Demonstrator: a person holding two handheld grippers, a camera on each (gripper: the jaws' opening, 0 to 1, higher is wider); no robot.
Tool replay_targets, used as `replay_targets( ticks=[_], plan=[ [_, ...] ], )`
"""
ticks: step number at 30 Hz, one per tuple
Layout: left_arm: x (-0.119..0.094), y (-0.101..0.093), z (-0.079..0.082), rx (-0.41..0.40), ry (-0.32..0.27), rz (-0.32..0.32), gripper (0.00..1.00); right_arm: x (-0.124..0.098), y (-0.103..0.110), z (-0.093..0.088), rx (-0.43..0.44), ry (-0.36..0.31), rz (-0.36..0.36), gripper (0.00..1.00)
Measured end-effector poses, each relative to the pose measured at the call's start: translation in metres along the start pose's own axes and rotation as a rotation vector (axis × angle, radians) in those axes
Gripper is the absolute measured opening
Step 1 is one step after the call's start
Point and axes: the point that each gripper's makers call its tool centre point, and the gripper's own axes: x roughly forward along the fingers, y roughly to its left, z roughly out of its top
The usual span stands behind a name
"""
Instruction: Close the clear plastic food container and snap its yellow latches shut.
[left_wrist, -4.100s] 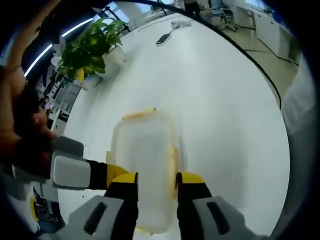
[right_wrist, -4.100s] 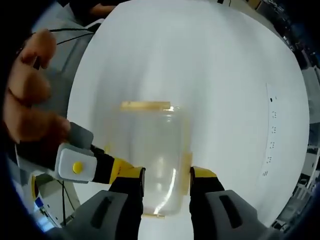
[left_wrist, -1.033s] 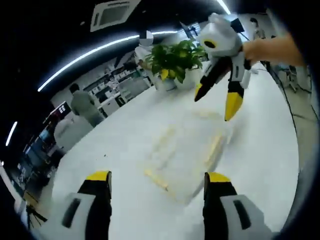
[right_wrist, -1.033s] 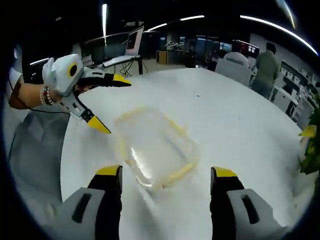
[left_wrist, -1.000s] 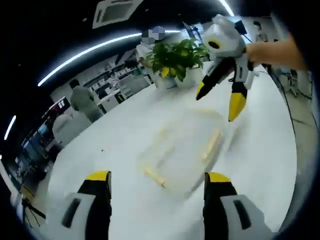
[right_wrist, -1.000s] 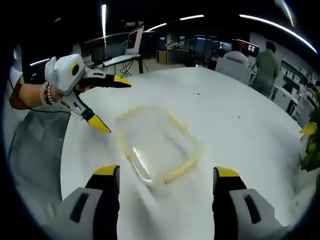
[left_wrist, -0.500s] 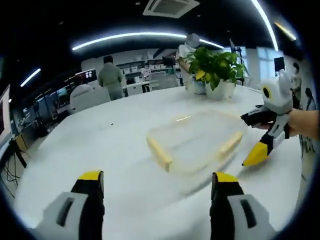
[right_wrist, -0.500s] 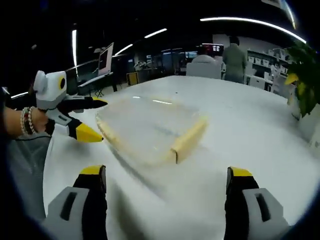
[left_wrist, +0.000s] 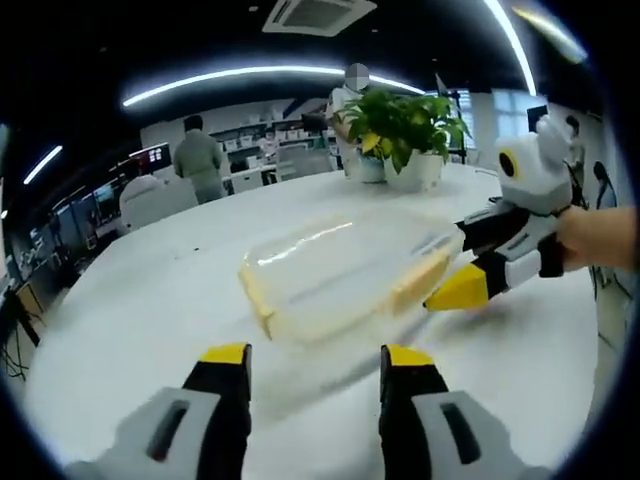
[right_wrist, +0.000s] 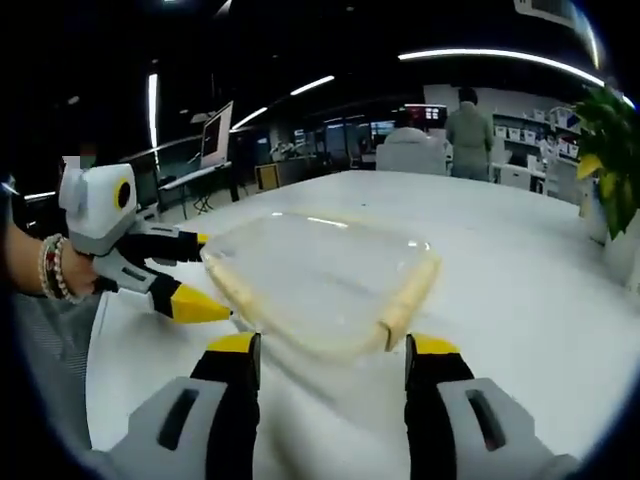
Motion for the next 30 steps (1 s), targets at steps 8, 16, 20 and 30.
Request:
replay_targets(
  ticks=[8,16,20,30],
  plan=[
    [0.0,0.002,-0.005,-0.037,0.02,0.009,0.39,0.0,0.003,-0.002,0.006,0.01,-0.003,0.47],
    [-0.005,0.03,-0.01,-0.058,0.043,0.065,0.3,0.015,0.009,0.009,0.006,0.012,0.004,0.38],
    [-0.006,0.048,-0.012,-0.056,0.063,0.092,0.25,0.03,0.011,0.017,0.003,0.008,0.016,0.35],
    [0.006,0.097,-0.007,-0.013,0.104,0.144,0.21,0.069,0.009,0.046,-0.008,-0.029,0.024,0.26]
  ],
)
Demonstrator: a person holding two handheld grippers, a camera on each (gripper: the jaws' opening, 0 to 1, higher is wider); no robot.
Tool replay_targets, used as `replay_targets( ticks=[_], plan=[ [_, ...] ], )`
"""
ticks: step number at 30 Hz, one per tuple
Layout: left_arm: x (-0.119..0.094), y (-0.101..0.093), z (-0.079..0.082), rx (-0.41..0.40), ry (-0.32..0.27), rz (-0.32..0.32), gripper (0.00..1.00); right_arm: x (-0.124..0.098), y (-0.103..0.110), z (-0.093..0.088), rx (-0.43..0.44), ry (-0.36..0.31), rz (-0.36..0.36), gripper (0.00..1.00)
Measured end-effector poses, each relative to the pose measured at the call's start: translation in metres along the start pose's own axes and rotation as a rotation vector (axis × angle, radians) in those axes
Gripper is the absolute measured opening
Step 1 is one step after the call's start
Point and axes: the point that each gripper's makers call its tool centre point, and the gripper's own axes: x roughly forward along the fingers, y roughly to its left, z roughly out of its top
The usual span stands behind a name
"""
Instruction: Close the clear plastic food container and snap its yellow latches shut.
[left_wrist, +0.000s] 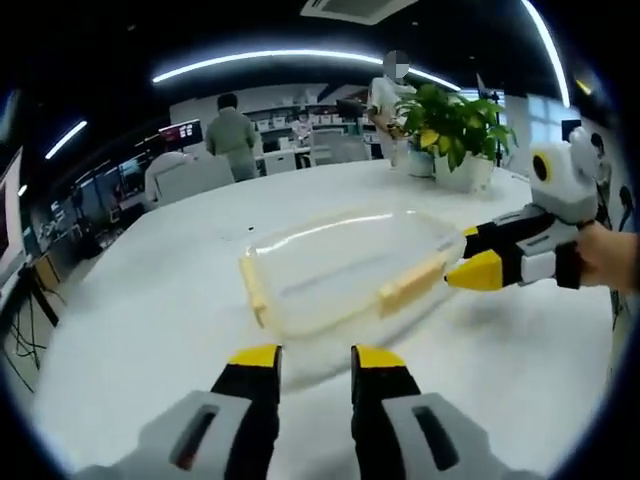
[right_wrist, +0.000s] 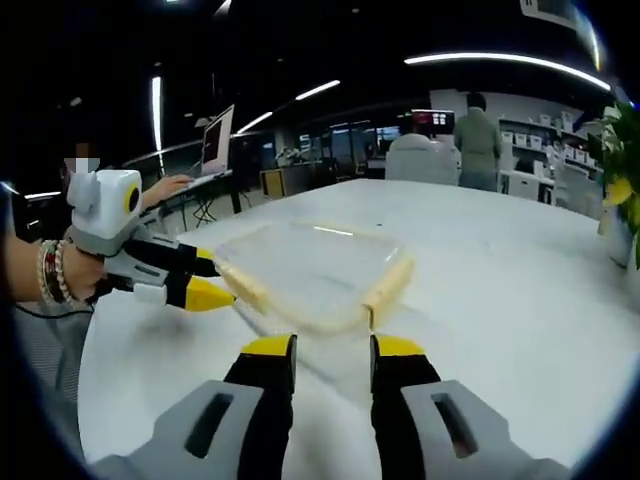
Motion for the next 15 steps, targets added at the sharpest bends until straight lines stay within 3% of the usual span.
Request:
replay_targets(
  ticks=[8,15],
  plan=[
    [0.013,0.018,0.003,0.027,0.005,0.012,0.21,0.019,-0.005,0.007,0.042,-0.029,0.006,0.25],
    [0.02,0.022,0.007,0.036,-0.004,0.006,0.21,0.027,-0.01,0.01,0.011,-0.009,-0.005,0.25]
  ],
)
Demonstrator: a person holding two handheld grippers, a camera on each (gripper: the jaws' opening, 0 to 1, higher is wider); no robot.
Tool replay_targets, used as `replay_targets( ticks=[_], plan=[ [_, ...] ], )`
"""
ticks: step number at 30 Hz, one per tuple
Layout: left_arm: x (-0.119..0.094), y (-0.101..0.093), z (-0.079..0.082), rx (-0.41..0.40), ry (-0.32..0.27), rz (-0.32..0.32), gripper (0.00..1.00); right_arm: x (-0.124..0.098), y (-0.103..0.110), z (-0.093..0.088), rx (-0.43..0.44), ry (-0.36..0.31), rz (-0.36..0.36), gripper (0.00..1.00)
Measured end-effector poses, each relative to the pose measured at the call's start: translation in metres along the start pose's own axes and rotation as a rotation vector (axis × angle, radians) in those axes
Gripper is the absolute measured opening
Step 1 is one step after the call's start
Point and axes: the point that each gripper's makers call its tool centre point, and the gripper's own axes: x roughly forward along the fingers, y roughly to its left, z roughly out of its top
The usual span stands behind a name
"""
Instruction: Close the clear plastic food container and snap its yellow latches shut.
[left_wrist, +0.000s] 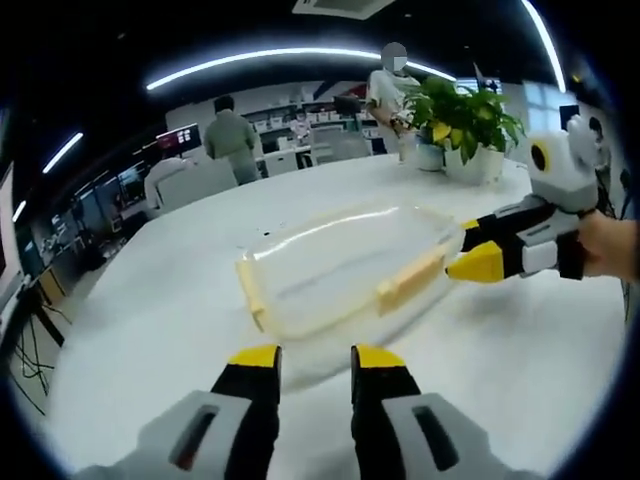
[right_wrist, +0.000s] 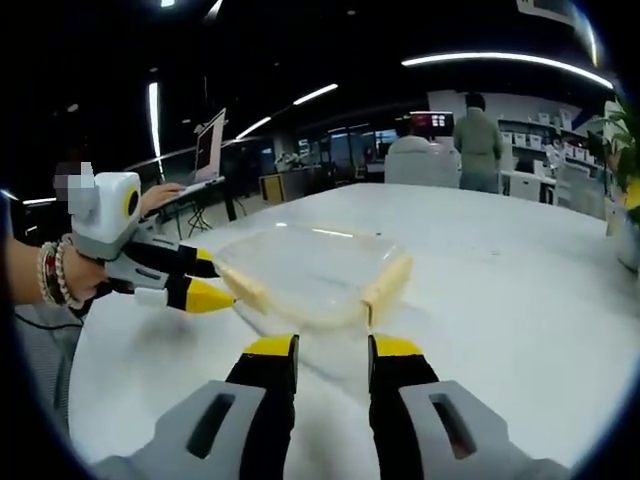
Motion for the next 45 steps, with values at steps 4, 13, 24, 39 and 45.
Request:
replay_targets(
  ticks=[4,13,24,39,45],
  plan=[
    [0.002,0.002,0.001,-0.001,0.001,-0.003,0.21,0.001,0.0,0.001,-0.013,0.009,-0.01,0.25],
    [-0.001,0.001,0.001,0.019,0.01,-0.008,0.21,-0.003,0.002,0.0,-0.007,0.02,-0.009,0.24],
    [-0.024,-0.003,0.01,0.068,-0.014,-0.027,0.29,-0.025,0.002,0.004,0.038,0.0,-0.036,0.32],
    [-0.108,-0.008,0.037,0.072,-0.137,-0.126,0.61,-0.106,0.038,0.034,0.039,-0.068,-0.11,0.5],
    [-0.162,0.014,0.038,-0.026,-0.207,-0.119,0.66,-0.145,0.052,0.046,0.031,-0.119,-0.173,0.51]
  ],
)
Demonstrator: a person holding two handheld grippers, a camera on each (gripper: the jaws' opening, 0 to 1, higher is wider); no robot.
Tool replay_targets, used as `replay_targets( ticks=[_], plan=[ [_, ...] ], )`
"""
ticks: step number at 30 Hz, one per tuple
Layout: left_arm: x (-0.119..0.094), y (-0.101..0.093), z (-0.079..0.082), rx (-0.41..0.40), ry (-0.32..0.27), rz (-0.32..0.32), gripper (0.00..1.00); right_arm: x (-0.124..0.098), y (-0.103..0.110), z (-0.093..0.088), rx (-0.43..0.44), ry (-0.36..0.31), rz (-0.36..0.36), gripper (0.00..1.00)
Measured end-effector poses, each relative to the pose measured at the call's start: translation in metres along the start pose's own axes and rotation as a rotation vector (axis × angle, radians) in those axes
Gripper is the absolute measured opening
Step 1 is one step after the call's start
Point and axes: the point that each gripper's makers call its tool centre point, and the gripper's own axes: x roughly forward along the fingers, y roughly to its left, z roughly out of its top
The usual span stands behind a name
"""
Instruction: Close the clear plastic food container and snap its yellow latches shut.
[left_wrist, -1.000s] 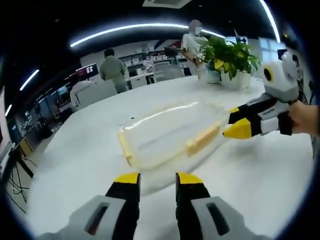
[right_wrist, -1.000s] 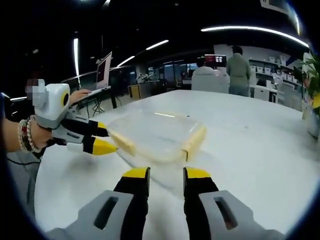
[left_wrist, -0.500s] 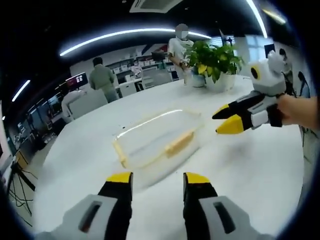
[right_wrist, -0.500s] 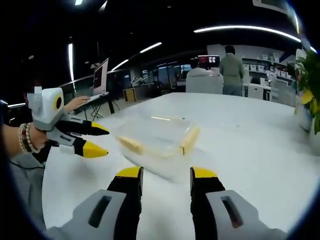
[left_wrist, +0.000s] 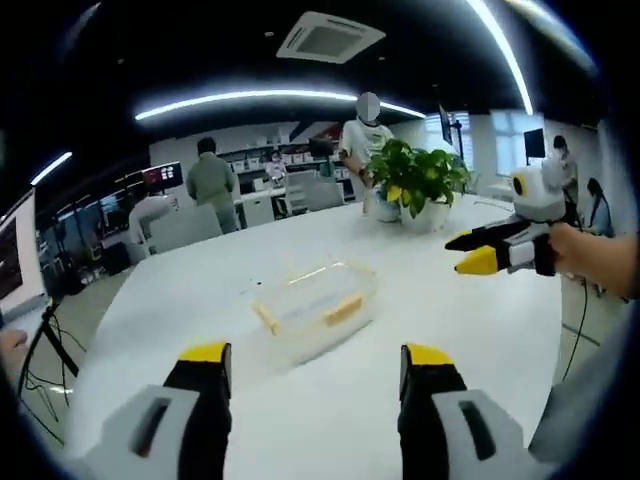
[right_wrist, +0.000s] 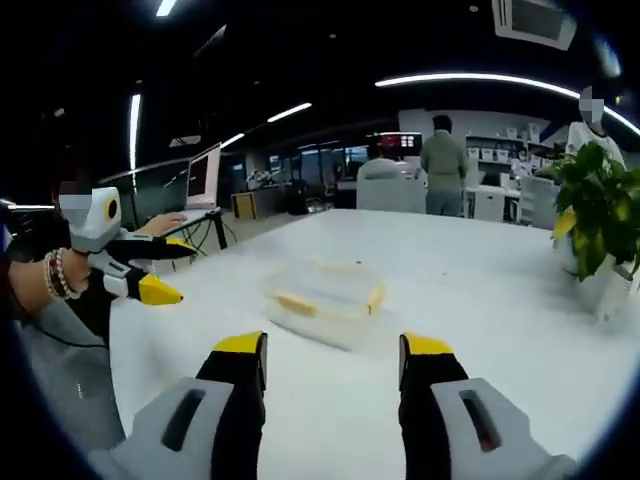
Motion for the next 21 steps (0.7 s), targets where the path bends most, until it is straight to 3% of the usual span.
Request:
replay_targets(
  ticks=[2,6,15,18,21],
  plan=[
    [-0.019,0.006,-0.003,-0.002,0.001,0.005,0.66,-0.016,0.001,0.011,-0.005,-0.059,-0.049,0.48],
    [-0.056,0.019,-0.008,-0.004,-0.001,0.033,0.66,-0.041,0.015,0.014,-0.016,-0.087,-0.064,0.51],
    [-0.138,0.038,-0.031,0.0,-0.007,0.099,0.65,-0.096,0.031,-0.004,0.027,-0.097,-0.147,0.53],
    [-0.154,0.038,-0.036,0.0,-0.015,0.12,0.65,-0.105,0.034,-0.013,0.017,-0.081,-0.181,0.52],
    [-0.164,0.042,-0.04,0.069,-0.006,0.163,0.65,-0.109,0.038,-0.024,0.016,-0.062,-0.196,0.52]
  ],
)
